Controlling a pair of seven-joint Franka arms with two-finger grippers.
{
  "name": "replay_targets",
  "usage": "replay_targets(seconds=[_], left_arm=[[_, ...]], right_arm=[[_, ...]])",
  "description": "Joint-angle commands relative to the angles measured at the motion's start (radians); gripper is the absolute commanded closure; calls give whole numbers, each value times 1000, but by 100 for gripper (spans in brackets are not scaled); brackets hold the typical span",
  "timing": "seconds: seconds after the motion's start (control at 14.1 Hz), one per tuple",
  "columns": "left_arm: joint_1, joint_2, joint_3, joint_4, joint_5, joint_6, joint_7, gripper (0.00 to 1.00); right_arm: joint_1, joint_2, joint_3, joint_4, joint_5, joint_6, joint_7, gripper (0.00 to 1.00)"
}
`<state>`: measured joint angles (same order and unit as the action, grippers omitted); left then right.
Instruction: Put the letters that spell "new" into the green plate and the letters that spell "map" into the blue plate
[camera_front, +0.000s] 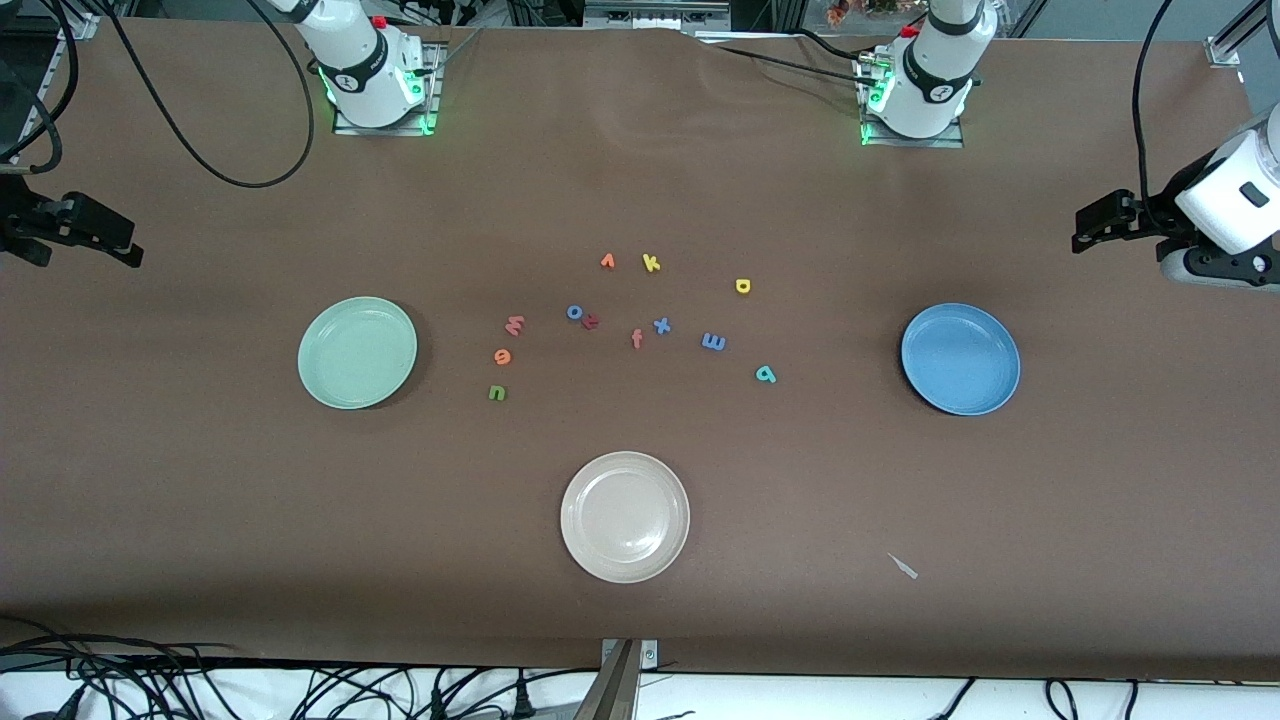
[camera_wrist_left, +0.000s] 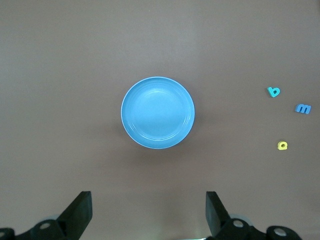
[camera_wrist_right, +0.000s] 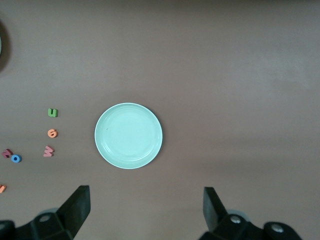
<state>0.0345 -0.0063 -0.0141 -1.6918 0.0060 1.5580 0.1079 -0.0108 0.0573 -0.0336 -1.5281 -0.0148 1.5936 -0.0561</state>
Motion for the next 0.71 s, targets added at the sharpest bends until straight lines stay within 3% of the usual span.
replay_targets(seconds=[0.0, 0.64], left_arm=[[-2, -6, -1, 6, 20, -16, 24, 0], [-4, -4, -1, 6, 22, -22, 24, 0]], right_arm=[[-14, 3, -6, 28, -1, -24, -5, 0], [-11, 13, -5, 45, -1, -15, 9, 0]])
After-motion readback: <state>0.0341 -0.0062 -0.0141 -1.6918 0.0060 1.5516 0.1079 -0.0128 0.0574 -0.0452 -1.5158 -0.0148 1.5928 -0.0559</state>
